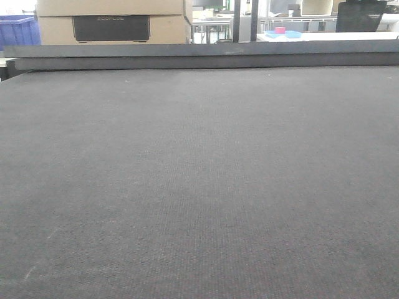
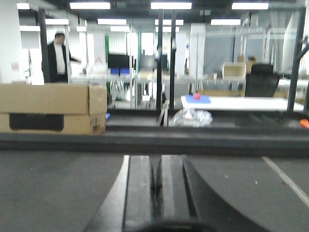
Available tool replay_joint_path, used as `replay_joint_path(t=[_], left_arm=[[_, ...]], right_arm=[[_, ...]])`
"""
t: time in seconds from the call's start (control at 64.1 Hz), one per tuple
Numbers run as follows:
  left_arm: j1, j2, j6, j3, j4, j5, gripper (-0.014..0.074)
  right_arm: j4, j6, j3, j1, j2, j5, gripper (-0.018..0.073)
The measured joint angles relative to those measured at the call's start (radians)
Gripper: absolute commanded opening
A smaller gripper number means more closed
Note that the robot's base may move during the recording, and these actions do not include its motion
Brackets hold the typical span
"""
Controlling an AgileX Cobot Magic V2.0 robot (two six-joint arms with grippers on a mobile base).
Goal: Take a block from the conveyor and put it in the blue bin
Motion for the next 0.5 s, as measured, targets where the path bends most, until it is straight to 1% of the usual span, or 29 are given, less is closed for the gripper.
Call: replay_joint_path(t=[0.047, 0.062, 0.109, 0.171, 0.218, 0.234, 0.359, 0.499], left_arm=[[0.000, 0.059, 0.000, -0.055, 0.000, 0.053, 0.0304], [0.000, 0.075, 0.000, -0.071, 0.002, 0.070, 0.0326], [0.000, 0.130, 0.000, -0.125, 0.005, 0.122, 0.0363], [0.000, 0.187, 0.000, -0.162, 0.007, 0.169, 0.0416], [-0.008, 0.221, 0.000, -0.173, 0.009, 0.186, 0.0461], [-0.010, 0.229, 0.000, -0.175, 0.009, 0.190, 0.0482], [-0.055, 0.284, 0.000, -0.176, 0.013, 0.221, 0.0577], [-0.089, 0.351, 0.000, -0.189, 0.016, 0.282, 0.0580]], right_arm=[[0.000, 0.000, -0.040, 0.000, 0.059, 0.021, 0.0210], [0.000, 0.000, -0.049, 0.000, 0.075, 0.025, 0.0261], [0.000, 0.000, -0.073, 0.000, 0.129, 0.033, 0.0373], [0.000, 0.000, -0.087, 0.000, 0.192, 0.037, 0.0497], [0.000, 0.000, -0.089, 0.000, 0.228, 0.041, 0.0561], [0.000, 0.000, -0.089, 0.000, 0.239, 0.041, 0.0575], [0.000, 0.000, -0.089, 0.013, 0.314, 0.051, 0.0569], [0.000, 0.000, -0.108, 0.022, 0.384, 0.092, 0.0569]])
